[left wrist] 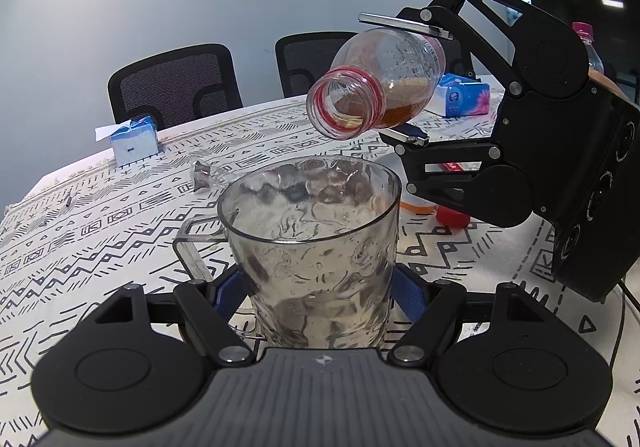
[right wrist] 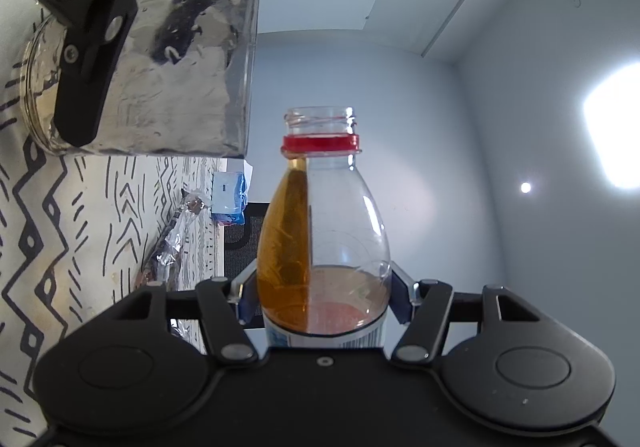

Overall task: Unscrew bottle cap and pour
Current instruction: 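Tilt the bottle further with the right gripper until liquid starts flowing, then hold the bottle tilted over the mug with the right gripper, pouring liquid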

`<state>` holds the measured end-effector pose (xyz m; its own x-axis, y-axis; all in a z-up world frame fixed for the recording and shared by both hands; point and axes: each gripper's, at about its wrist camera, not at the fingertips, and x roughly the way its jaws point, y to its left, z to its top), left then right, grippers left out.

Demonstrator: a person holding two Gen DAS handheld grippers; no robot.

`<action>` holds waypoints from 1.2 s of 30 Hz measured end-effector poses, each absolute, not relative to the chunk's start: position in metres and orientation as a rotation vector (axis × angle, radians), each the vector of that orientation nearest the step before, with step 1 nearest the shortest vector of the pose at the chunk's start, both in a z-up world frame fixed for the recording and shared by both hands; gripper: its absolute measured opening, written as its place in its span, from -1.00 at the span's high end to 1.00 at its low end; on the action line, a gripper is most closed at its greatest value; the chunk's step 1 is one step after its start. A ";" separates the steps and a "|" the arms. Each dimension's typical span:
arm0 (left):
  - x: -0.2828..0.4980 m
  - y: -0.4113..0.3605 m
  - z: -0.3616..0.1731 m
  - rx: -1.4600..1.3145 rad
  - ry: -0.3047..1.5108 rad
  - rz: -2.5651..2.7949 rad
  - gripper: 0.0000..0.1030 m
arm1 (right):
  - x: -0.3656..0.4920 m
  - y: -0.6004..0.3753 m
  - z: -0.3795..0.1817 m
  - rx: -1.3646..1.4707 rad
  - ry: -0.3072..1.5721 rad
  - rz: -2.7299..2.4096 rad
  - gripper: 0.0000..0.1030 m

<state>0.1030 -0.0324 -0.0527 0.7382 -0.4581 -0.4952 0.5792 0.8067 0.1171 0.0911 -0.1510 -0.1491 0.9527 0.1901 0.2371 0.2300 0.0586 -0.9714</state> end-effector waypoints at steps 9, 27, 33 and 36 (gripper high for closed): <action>0.104 -0.032 -0.052 0.272 0.470 -0.578 -0.43 | 0.090 -0.150 -0.151 -1.531 -0.335 -0.035 -0.26; 0.102 -0.032 -0.053 0.269 0.470 -0.579 -0.42 | 0.089 -0.154 -0.152 -1.533 -0.337 -0.035 -0.27; 0.102 -0.033 -0.054 0.270 0.471 -0.588 -0.42 | 0.089 -0.153 -0.152 -1.536 -0.335 -0.032 -0.27; 0.100 -0.034 -0.055 0.274 0.468 -0.592 -0.42 | 0.089 -0.153 -0.152 -1.535 -0.335 -0.031 -0.27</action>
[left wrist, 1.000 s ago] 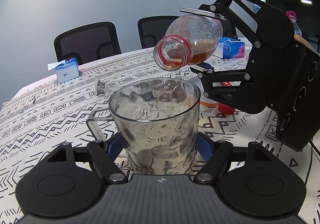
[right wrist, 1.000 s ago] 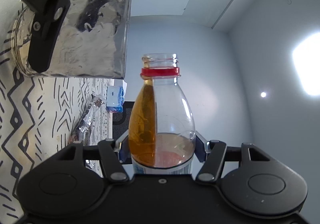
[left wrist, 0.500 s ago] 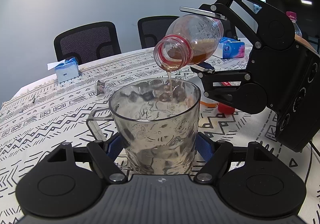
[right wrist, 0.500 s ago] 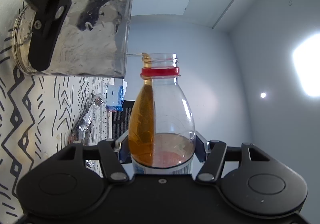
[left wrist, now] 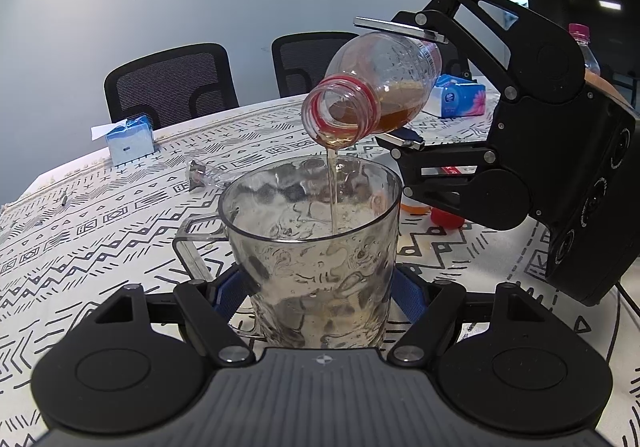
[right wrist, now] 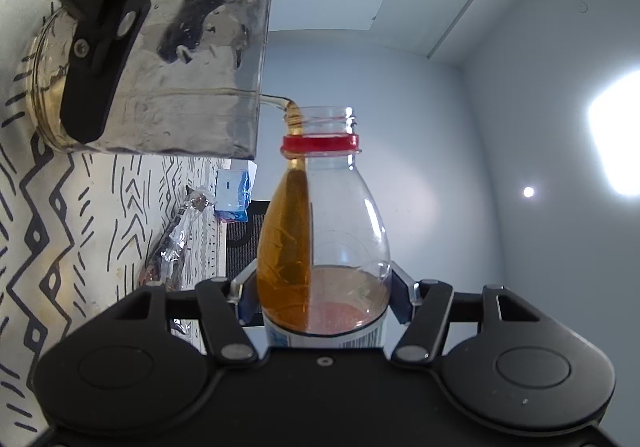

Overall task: Unscrew bottle cap and pour
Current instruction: 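Hold the bottle tilted over the mug with the right gripper, pouring liquid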

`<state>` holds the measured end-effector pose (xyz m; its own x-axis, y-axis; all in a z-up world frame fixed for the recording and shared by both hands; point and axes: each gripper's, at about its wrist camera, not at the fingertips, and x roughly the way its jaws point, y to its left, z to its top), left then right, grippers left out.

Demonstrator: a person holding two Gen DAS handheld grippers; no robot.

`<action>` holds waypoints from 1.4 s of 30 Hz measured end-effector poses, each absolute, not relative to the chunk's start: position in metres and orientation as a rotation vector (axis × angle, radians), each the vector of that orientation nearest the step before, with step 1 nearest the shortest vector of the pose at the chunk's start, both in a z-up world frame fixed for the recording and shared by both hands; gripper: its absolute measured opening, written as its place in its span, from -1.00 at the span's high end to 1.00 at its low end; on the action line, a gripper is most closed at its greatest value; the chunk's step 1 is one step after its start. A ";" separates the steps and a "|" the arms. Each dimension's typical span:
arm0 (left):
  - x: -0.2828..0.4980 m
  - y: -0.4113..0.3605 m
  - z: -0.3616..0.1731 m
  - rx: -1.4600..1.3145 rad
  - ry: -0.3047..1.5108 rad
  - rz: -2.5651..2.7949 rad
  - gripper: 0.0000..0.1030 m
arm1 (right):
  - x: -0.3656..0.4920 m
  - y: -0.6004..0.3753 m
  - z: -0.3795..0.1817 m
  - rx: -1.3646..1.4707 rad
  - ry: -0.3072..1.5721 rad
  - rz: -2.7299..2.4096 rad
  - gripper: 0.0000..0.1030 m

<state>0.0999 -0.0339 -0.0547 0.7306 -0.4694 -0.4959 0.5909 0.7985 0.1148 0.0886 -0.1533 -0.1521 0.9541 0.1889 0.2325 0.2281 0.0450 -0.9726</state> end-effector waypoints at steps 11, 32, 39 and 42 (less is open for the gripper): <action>0.099 -0.034 -0.054 0.271 0.474 -0.593 -0.42 | 0.087 -0.153 -0.151 -1.535 -0.333 -0.031 -0.27; 0.101 -0.034 -0.055 0.268 0.478 -0.594 -0.42 | 0.080 -0.150 -0.149 -1.544 -0.323 -0.041 -0.27; 0.101 -0.034 -0.055 0.267 0.480 -0.595 -0.42 | 0.079 -0.151 -0.151 -1.545 -0.327 -0.044 -0.27; 0.099 -0.035 -0.055 0.268 0.480 -0.593 -0.42 | 0.080 -0.152 -0.151 -1.547 -0.328 -0.040 -0.27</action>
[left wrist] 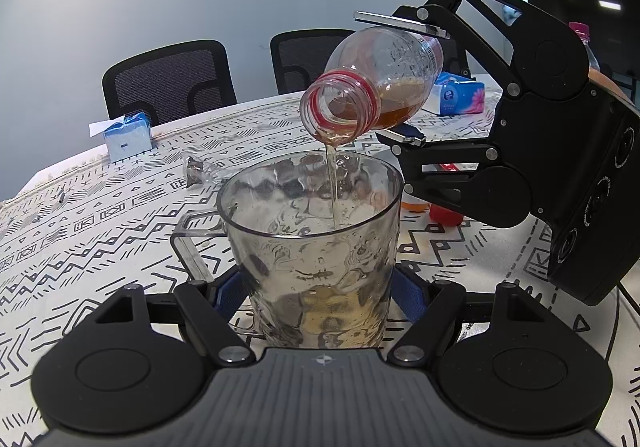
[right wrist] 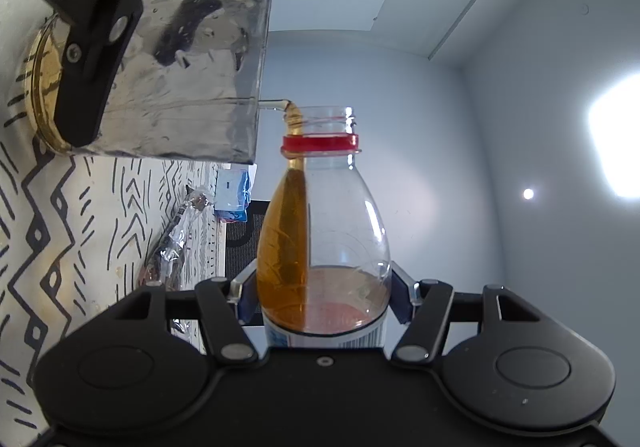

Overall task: Unscrew bottle cap and pour
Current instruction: 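Hold the bottle tilted over the mug with the right gripper, pouring liquid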

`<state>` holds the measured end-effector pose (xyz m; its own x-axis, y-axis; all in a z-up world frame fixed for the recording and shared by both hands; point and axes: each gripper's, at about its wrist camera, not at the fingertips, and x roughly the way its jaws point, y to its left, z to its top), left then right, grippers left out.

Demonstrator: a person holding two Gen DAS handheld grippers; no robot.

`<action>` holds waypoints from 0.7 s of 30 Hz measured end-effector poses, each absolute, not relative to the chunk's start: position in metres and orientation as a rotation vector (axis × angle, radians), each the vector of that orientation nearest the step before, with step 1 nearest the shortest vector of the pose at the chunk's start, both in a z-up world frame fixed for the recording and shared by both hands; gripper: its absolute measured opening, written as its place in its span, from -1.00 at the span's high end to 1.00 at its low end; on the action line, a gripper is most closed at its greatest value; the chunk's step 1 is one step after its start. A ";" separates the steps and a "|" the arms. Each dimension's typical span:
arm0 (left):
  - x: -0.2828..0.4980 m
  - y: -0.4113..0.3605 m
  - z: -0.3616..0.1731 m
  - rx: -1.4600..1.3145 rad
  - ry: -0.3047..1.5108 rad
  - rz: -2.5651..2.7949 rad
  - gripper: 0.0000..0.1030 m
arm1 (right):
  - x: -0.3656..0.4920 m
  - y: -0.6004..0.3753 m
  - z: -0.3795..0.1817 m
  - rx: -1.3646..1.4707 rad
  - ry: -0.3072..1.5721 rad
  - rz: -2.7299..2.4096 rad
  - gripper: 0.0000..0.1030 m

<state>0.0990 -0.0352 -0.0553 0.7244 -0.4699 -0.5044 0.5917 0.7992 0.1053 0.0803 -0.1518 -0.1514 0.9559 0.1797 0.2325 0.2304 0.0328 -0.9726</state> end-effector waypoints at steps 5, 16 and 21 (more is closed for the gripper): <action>0.097 -0.036 -0.055 0.268 0.480 -0.593 -0.42 | 0.079 -0.153 -0.151 -1.550 -0.326 -0.038 -0.27; 0.096 -0.034 -0.054 0.264 0.483 -0.596 -0.42 | 0.081 -0.158 -0.154 -1.546 -0.331 -0.034 -0.27; 0.096 -0.034 -0.054 0.262 0.486 -0.597 -0.42 | 0.081 -0.155 -0.152 -1.552 -0.334 -0.038 -0.27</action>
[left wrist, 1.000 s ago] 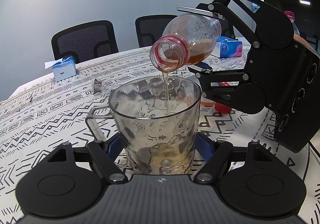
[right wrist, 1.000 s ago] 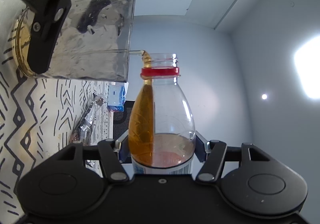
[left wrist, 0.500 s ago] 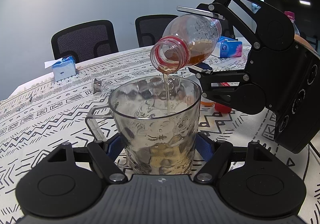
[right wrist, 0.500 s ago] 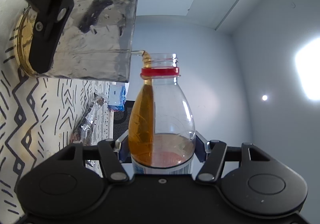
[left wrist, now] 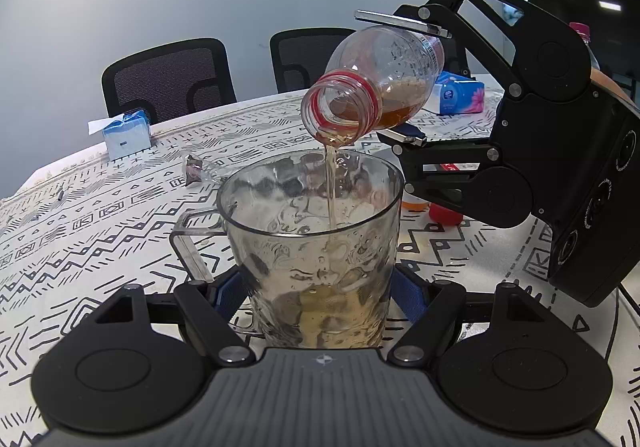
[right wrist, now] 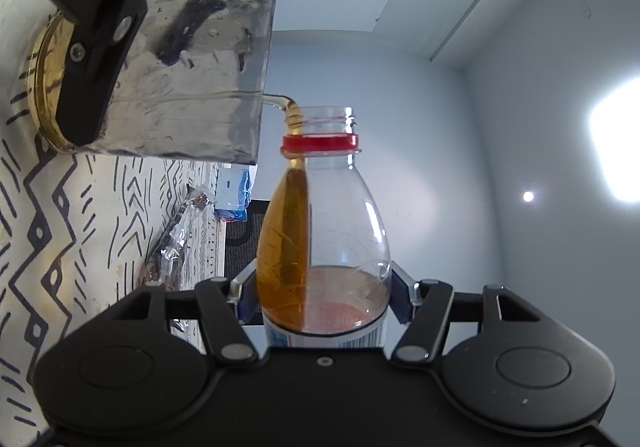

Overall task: Unscrew bottle cap and pour
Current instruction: 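Hold the bottle tilted over the mug with the right gripper, pouring liquid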

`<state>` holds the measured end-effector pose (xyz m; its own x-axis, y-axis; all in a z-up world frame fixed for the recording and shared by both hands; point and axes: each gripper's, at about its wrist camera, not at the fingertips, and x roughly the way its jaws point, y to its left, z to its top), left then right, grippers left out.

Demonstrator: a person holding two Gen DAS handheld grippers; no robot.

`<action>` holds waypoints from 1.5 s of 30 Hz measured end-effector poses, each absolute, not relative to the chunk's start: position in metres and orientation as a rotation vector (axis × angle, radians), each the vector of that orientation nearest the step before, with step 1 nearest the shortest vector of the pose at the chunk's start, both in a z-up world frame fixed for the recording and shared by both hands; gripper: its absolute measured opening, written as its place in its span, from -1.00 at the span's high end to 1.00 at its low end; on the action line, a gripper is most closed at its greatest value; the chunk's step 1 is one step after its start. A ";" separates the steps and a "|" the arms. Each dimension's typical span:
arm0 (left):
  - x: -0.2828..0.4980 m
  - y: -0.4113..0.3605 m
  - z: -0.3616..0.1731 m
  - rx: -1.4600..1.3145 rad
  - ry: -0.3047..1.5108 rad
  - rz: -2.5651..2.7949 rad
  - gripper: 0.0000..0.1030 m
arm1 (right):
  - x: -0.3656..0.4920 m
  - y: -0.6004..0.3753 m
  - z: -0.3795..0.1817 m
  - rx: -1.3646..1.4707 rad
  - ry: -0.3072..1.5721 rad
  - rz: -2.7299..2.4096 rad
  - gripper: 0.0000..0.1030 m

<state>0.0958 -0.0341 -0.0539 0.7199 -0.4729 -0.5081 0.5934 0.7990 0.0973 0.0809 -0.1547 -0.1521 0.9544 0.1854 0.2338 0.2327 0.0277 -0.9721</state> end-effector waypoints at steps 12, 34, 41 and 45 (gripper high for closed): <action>0.099 -0.033 -0.054 0.258 0.490 -0.599 -0.42 | 0.079 -0.154 -0.152 -1.554 -0.336 -0.036 -0.27; 0.102 -0.031 -0.054 0.256 0.490 -0.601 -0.42 | 0.083 -0.150 -0.148 -1.569 -0.333 -0.037 -0.27; 0.103 -0.030 -0.054 0.253 0.491 -0.603 -0.42 | 0.083 -0.149 -0.143 -1.569 -0.330 -0.037 -0.27; 0.102 -0.029 -0.054 0.252 0.491 -0.604 -0.42 | 0.082 -0.149 -0.139 -1.568 -0.334 -0.038 -0.27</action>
